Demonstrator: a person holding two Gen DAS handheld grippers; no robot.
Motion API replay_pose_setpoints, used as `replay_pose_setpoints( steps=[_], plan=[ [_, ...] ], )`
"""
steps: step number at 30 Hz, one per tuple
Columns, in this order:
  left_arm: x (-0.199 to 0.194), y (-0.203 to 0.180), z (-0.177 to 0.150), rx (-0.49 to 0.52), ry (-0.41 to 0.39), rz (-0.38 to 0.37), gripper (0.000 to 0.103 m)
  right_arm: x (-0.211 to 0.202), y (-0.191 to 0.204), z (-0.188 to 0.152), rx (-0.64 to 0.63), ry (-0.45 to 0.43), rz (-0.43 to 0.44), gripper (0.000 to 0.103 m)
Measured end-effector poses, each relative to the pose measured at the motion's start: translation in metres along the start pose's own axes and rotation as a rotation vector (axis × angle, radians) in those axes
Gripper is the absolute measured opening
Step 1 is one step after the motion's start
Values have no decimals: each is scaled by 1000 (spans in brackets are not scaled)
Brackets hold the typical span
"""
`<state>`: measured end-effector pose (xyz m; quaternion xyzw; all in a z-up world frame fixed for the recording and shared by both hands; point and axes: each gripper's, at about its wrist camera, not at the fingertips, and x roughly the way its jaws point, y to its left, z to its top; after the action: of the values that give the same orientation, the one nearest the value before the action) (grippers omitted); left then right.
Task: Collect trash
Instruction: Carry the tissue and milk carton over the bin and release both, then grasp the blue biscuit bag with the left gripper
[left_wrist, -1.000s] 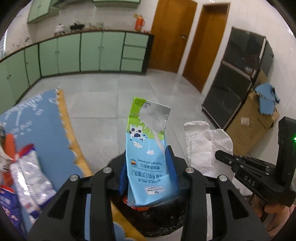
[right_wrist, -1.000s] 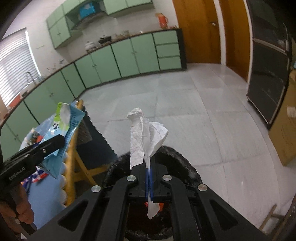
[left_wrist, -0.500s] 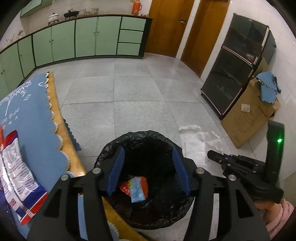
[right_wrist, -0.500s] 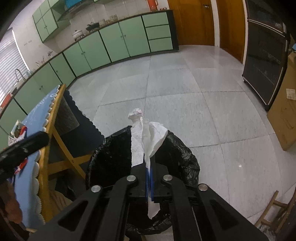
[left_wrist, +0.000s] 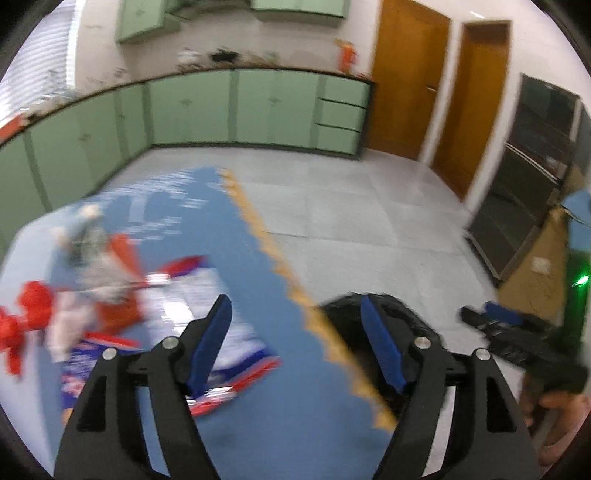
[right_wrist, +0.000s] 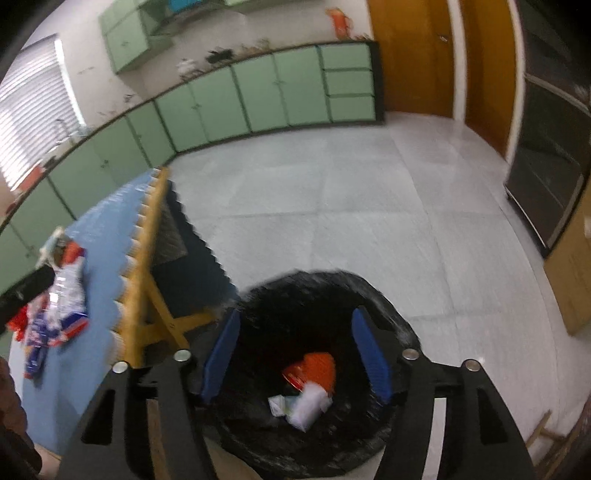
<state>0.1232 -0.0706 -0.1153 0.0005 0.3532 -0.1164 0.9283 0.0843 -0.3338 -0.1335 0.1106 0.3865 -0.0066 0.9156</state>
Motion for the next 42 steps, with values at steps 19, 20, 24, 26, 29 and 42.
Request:
replay_pose_setpoints(
  steps=[19, 20, 24, 26, 29, 42],
  plan=[
    [-40, 132, -67, -210, 82, 280, 83, -1, 167, 2, -263, -32, 260, 76],
    [-37, 133, -70, -212, 87, 273, 83, 1, 169, 1, -267, -29, 258, 76],
    [-31, 131, -73, -212, 97, 244, 83, 3, 170, -1, -265, -19, 247, 76],
    [-28, 128, -74, -199, 105, 245, 85, 5, 170, -1, -261, -18, 243, 76],
    [-19, 129, -76, -198, 123, 254, 85, 6, 171, -2, -263, -17, 242, 76],
    [-12, 132, -81, -205, 137, 306, 85, 14, 180, -6, -289, -18, 249, 76]
  ],
)
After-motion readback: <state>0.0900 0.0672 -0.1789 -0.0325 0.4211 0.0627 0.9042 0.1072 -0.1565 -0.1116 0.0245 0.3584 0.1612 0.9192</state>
